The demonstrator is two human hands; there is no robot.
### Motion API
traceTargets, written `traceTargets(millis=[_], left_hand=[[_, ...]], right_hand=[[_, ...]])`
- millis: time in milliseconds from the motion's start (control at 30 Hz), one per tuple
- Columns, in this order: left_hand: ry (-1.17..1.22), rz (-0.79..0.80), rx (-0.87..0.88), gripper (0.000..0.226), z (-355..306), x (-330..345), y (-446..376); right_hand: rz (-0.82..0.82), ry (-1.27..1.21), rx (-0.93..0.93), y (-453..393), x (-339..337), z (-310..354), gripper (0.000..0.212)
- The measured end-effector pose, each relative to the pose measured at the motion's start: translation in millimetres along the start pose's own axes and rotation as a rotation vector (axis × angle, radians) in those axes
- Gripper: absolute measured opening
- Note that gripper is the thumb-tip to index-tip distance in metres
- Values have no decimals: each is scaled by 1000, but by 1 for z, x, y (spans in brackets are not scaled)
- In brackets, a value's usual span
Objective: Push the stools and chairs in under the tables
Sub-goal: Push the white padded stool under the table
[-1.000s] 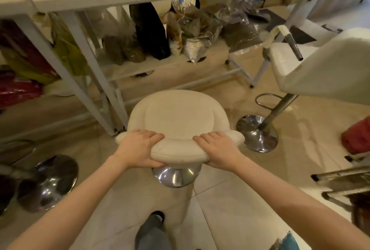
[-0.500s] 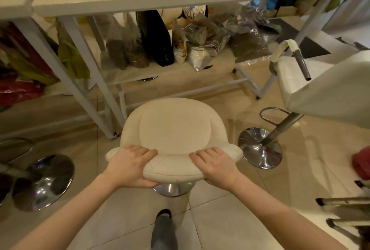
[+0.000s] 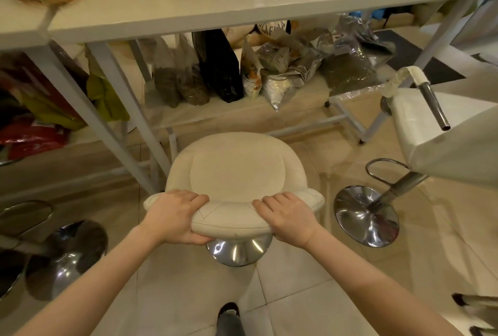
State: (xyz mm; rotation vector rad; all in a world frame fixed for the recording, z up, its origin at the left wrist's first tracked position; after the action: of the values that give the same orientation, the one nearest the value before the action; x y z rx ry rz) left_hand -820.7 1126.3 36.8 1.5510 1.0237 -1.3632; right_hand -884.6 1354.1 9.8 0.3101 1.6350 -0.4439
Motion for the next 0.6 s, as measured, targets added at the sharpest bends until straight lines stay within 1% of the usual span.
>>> traceTargets(millis=[600], left_hand=[[-57,19,-52,66,105,-9,-96]], right_hand=[[-5,23,-23,-119,17,-85,36]])
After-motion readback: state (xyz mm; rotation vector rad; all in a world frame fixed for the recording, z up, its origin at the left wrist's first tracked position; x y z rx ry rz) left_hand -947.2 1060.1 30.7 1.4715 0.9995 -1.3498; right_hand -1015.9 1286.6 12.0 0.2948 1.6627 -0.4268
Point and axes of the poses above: each hand's wrist, its own y-axis away from the middle knuckle, its own x-axis out of the palm, z = x × y, the point moved 3 cm from there along -y, towards the middle knuckle, and after that the axes turned 13 degrees about z, right-handed, at the moved point
